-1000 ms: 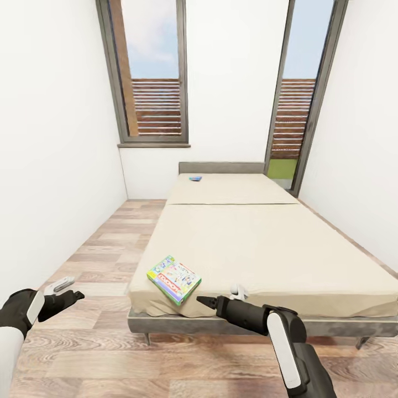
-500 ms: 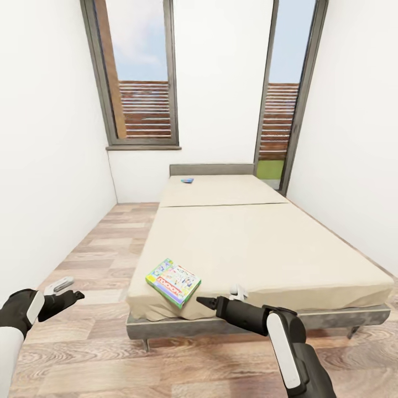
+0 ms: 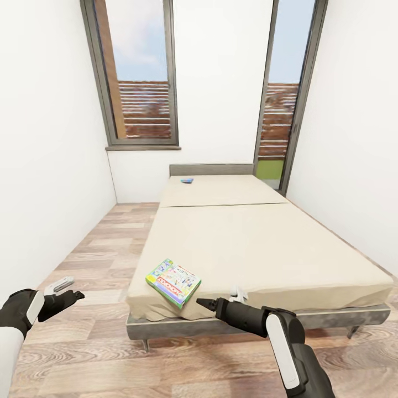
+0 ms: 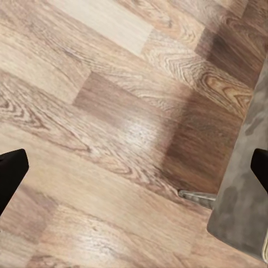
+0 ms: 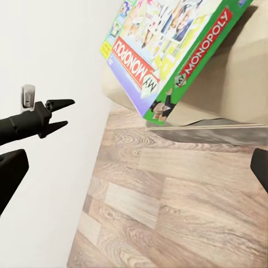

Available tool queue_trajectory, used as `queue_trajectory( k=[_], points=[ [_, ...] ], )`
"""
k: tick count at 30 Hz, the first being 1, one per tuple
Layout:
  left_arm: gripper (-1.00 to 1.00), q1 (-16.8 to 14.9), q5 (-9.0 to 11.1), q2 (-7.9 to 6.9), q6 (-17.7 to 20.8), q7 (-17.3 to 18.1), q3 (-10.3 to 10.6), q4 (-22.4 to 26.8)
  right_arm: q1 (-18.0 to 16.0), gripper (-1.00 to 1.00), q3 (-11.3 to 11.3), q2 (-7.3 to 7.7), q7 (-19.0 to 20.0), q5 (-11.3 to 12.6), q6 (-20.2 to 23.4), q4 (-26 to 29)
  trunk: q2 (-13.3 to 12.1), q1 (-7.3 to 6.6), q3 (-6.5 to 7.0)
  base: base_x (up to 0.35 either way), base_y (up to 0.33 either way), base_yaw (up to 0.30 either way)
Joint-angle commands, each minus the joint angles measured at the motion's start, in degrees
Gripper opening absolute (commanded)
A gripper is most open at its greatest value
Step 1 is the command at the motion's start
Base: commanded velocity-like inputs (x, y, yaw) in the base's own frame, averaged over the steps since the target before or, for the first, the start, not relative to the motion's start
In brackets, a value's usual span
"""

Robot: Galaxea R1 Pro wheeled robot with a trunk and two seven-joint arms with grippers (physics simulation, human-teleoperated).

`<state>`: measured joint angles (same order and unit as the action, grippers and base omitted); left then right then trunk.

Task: Put all the toys in the child's room - the three board games (two on the bed and one on the table), the two jigsaw puzzles on the table, and the tennis ball on the table - inside the toy box on the table in the child's room.

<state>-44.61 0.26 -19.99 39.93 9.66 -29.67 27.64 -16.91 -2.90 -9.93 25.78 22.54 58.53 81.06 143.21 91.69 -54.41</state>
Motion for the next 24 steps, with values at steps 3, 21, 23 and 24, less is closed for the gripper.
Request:
queue_trajectory(
  k=[3,21,23,24],
  points=[
    [1.00,-0.04,0.00,0.01,0.33,0.17,-0.30,0.05,-0.04,1.00,-0.22,-0.07,0.58,-0.48,0.28,-0.48,0.03,-0.01,-0.06,0.000,0.101,0.000],
    [1.00,-0.04,0.00,-0.05,0.33,0.18,-0.38,0.07,-0.05,1.00,-4.26,-0.07,0.67,-0.47,0.27,-2.53,0.03,-0.01,0.00,0.000,0.105,-0.009],
    [1.00,-0.04,0.00,-0.05,0.33,0.19,-0.39,0.06,-0.05,1.00,-4.31,-0.07,0.67,-0.47,0.27,-2.53,0.03,-0.01,0.09,0.000,0.102,-0.125],
    [1.00,-0.04,0.00,-0.05,0.33,0.19,-0.39,0.08,-0.05,1.00,-4.33,-0.07,0.67,-0.47,0.27,-2.54,0.03,-0.01,0.14,0.000,0.073,-0.149]
  ],
)
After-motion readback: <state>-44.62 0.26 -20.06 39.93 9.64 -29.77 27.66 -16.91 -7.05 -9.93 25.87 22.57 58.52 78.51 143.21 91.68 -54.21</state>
